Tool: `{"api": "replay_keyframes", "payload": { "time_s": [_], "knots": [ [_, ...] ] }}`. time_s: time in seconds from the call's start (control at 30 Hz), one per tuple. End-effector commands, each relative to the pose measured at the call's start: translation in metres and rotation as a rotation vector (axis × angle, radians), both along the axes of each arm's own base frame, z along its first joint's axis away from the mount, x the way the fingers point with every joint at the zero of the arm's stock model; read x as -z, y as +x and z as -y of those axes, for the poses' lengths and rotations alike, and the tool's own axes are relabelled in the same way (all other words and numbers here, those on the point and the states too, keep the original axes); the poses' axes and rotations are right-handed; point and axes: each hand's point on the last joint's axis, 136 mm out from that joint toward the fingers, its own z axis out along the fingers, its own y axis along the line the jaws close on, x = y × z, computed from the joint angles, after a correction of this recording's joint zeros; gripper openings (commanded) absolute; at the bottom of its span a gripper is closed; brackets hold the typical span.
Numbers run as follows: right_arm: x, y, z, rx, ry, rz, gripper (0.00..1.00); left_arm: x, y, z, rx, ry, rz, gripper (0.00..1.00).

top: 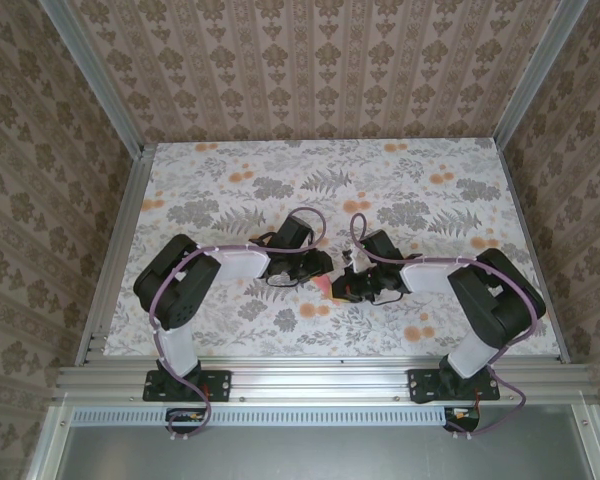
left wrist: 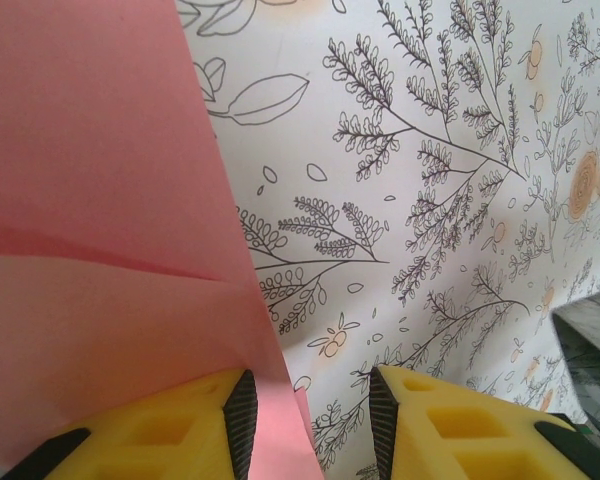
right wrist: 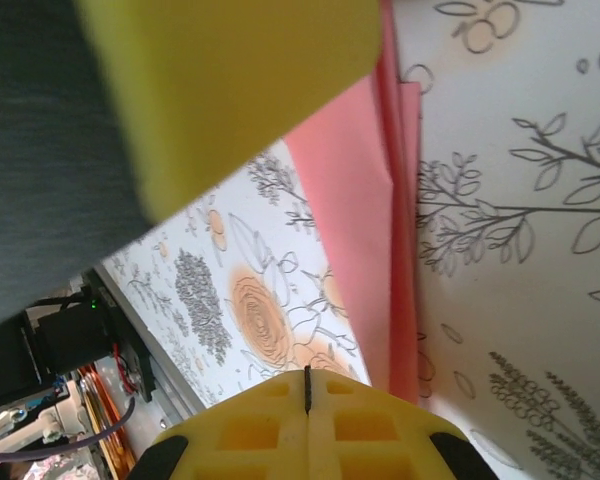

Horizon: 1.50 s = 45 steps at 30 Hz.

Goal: Fold a paper plane with a square sheet of paper (pick it up from the middle)

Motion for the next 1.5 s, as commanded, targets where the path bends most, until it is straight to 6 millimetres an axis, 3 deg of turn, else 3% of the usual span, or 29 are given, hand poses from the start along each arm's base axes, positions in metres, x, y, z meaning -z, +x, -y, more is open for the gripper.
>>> {"api": "replay_keyframes", "payload": {
  "time_s": [0.0,0.13,0.23,0.5,0.67,0.77,0.97,1.2,1.47],
  "knots": [
    [0.021,-0.011,0.014,0.000,-0.102,-0.066,0.04,0.036,-0.014,-0.023,-0.001,0.115,-0.067,0.39],
    [0.045,-0.028,0.032,-0.022,-0.206,-0.114,0.04,0.037,-0.015,-0.024,-0.001,0.118,-0.070,0.39],
    [0.046,-0.035,0.032,-0.024,-0.182,-0.137,0.04,0.038,-0.015,-0.024,0.000,0.117,-0.071,0.39],
    [0.010,-0.019,0.019,-0.020,-0.120,-0.073,0.04,0.036,-0.015,-0.023,0.002,0.110,-0.070,0.39],
    [-0.022,0.005,0.001,0.029,-0.007,-0.006,0.04,0.037,-0.015,-0.022,0.005,0.109,-0.072,0.39],
    [-0.028,0.016,-0.007,0.057,0.035,0.010,0.05,0.037,-0.015,-0.022,0.007,0.107,-0.071,0.39],
    [-0.001,0.024,-0.008,0.080,0.002,-0.033,0.05,0.037,-0.015,-0.021,0.010,0.103,-0.075,0.39],
    [0.049,-0.002,0.014,0.075,-0.124,-0.140,0.05,0.036,-0.015,-0.018,0.010,0.095,-0.075,0.39],
    [0.065,-0.016,0.030,0.066,-0.207,-0.169,0.04,0.026,-0.012,-0.011,0.010,0.046,-0.064,0.41]
  ]
}}
